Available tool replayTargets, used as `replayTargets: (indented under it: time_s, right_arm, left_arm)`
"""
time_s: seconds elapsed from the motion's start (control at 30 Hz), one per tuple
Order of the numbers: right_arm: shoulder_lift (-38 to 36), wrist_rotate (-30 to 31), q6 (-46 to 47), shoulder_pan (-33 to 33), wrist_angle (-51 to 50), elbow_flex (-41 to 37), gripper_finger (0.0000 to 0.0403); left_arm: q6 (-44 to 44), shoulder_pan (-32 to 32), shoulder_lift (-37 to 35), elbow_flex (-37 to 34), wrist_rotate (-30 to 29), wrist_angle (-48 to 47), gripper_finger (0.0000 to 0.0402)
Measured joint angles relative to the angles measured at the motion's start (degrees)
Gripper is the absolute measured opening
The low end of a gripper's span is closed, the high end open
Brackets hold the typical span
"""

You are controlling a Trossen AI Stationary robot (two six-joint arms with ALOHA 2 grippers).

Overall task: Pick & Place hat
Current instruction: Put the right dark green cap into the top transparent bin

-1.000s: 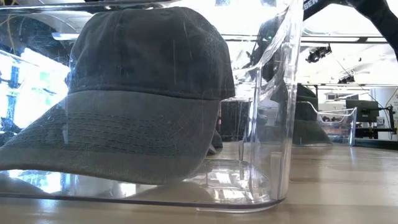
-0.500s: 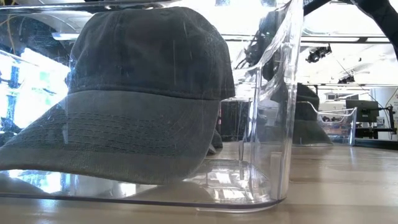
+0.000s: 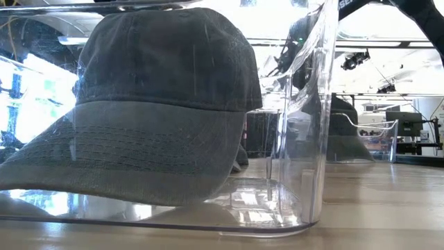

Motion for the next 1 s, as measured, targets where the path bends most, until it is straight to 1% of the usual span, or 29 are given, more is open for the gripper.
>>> replayTargets:
  time_s: [0.07,0.1,0.23,0.3,0.43,0.5,0.63,0.77,0.83,0.9,1.0]
  right_arm:
    - [-0.9,-3.8,0.0,0.2,0.0,0.0,0.0]
    - [-1.4,-4.8,0.1,0.3,0.0,0.0,0.0]
    - [-2.7,-3.8,-0.4,1.0,0.0,0.0,0.0]
    - [-3.2,0.4,-2.9,1.3,-0.1,0.1,0.0]
    - [-4.1,14.1,-4.7,1.9,0.0,0.2,0.0004]
    - [-4.8,16.5,-5.8,1.9,0.2,0.2,0.0013]
    - [-7.2,15.9,-6.8,1.6,2.2,0.2,0.0051]
    - [-9.5,15.0,-7.4,1.4,2.6,0.1,0.0111]
    - [-10.8,15.1,-9.1,1.3,1.9,0.1,0.0143]
    - [-11.7,15.5,-13.5,1.3,1.0,0.1,0.0173]
    - [-12.4,16.0,-23.7,2.0,0.0,0.1,0.0203]
  left_arm:
    - [0.0,0.0,0.0,0.0,0.0,0.1,0.0092]
    - [0.0,0.0,0.0,0.0,0.0,0.0,0.0092]
    - [0.0,0.0,0.0,0.0,0.0,0.0,0.0092]
    - [0.0,0.0,0.0,0.0,0.0,0.0,0.0092]
    - [0.0,0.0,0.0,0.0,0.0,0.1,0.0092]
    - [0.0,0.0,0.0,0.0,0.0,0.2,0.0092]
    - [0.5,0.0,0.0,0.0,0.0,0.3,0.0092]
    - [1.5,0.0,0.0,0.0,0.3,0.3,0.0092]
    - [1.5,0.0,0.0,0.0,1.0,0.3,0.0092]
    - [1.5,0.0,0.0,0.0,1.9,0.3,0.0092]
    - [1.5,0.0,0.0,0.0,2.8,0.3,0.0092]
